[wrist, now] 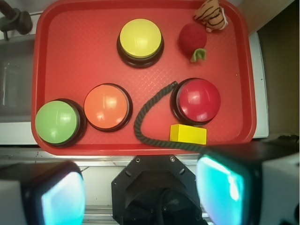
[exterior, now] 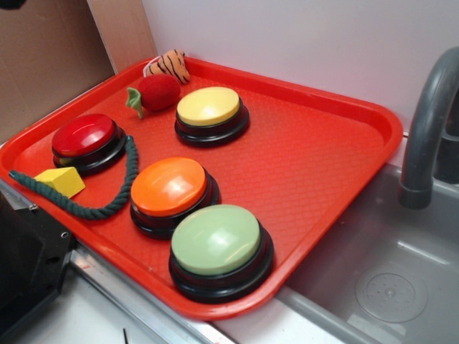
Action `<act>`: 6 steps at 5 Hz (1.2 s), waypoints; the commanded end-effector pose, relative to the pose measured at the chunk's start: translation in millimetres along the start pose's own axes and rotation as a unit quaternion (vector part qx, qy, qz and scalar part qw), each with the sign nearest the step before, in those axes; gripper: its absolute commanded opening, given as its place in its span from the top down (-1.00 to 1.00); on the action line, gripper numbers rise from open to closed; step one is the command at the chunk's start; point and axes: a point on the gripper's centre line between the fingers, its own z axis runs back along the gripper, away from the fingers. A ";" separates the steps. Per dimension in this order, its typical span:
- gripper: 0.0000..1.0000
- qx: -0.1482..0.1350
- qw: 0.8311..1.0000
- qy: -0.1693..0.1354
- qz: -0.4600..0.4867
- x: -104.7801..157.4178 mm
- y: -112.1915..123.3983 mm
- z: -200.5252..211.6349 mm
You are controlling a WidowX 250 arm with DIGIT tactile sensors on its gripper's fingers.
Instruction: Push the yellow button.
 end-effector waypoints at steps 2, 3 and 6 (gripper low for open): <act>-1.00 0.053 0.998 -0.027 0.006 47.6 22.0 -35.1; -1.00 0.013 0.997 -0.064 -0.032 98.5 20.7 -66.4; -1.00 0.023 0.992 0.001 -0.127 159.1 -11.3 -166.6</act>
